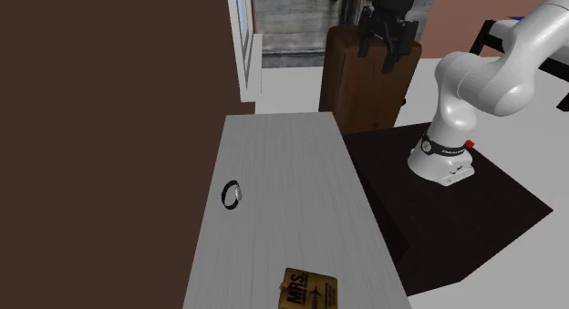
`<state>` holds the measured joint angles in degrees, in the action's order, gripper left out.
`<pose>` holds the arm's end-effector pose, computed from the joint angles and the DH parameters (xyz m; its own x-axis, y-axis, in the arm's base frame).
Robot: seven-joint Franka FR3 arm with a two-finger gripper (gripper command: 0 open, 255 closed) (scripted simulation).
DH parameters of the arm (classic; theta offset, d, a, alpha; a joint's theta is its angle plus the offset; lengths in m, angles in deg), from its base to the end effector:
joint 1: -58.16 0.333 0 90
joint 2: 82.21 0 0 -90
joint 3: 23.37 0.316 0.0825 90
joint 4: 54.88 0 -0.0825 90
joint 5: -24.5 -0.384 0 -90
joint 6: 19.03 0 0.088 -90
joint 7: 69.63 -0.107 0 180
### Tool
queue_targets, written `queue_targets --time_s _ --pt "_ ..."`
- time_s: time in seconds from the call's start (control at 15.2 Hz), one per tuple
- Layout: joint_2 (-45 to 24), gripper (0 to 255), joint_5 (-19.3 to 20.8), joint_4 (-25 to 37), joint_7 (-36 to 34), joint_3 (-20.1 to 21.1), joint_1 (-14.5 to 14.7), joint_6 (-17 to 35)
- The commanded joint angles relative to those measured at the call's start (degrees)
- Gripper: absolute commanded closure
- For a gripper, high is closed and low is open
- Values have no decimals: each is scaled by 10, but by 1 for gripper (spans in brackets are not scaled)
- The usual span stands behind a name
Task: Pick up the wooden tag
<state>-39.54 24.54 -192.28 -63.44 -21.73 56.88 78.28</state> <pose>0.3288 0.0041 0.5688 0.9933 0.1075 0.0424 0.1065 -0.9940 0.0248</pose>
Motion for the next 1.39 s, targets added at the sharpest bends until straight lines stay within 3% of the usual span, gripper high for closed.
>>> queue_targets --time_s 0.0,0.66,1.32 --pt "0 0 0 0 0 0 0 0" --pt "-150 0 -57 18 -78 65 31 143" --pt "-337 0 -70 108 -153 123 53 258"
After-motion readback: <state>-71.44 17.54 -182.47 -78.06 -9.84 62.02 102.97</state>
